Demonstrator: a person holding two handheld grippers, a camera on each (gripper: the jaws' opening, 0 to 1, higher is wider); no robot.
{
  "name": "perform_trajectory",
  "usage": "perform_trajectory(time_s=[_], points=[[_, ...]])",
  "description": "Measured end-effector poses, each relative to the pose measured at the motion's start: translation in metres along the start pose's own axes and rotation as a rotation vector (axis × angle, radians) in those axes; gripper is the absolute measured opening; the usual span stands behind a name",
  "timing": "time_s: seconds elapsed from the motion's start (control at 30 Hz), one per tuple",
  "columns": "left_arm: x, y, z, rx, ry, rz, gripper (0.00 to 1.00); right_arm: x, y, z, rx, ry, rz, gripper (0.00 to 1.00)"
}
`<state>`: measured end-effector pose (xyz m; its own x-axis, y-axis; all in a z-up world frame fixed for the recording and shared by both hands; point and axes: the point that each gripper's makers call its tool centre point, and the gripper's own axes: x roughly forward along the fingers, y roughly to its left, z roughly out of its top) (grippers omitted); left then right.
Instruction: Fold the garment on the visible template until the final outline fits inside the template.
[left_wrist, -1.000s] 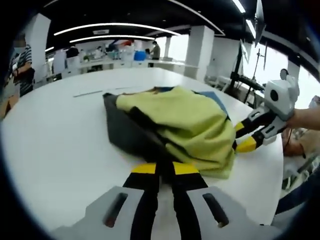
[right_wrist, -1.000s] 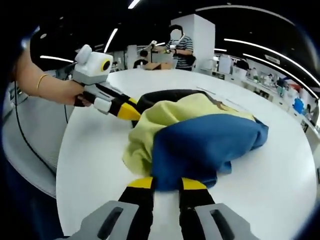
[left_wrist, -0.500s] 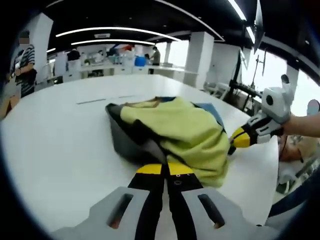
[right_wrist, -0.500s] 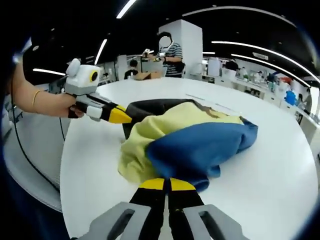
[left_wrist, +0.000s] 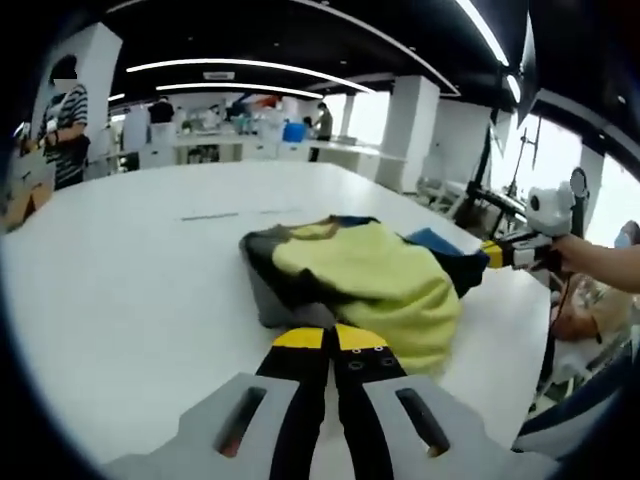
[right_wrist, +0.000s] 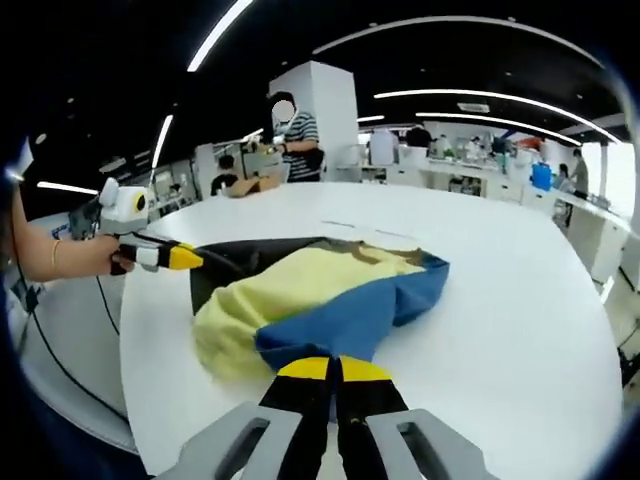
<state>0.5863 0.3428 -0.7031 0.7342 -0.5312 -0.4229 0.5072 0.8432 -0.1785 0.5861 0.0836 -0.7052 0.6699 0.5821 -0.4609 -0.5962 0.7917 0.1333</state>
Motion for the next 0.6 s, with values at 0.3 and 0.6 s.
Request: perform_trajectory(time_s=[0.3, 0.6], points=[[-0.018, 0.043, 0.004, -0.037, -0.002, 0.087, 0.00, -0.023, -0.043, 0.006, 0.081, 0.006, -0.108, 0.00], [-0.026, 0.087, -0.004, -0.050, 0.035, 0.192, 0.00, -0.040, -0.073, 0.007, 0.114, 0.023, -0.221, 0.00]])
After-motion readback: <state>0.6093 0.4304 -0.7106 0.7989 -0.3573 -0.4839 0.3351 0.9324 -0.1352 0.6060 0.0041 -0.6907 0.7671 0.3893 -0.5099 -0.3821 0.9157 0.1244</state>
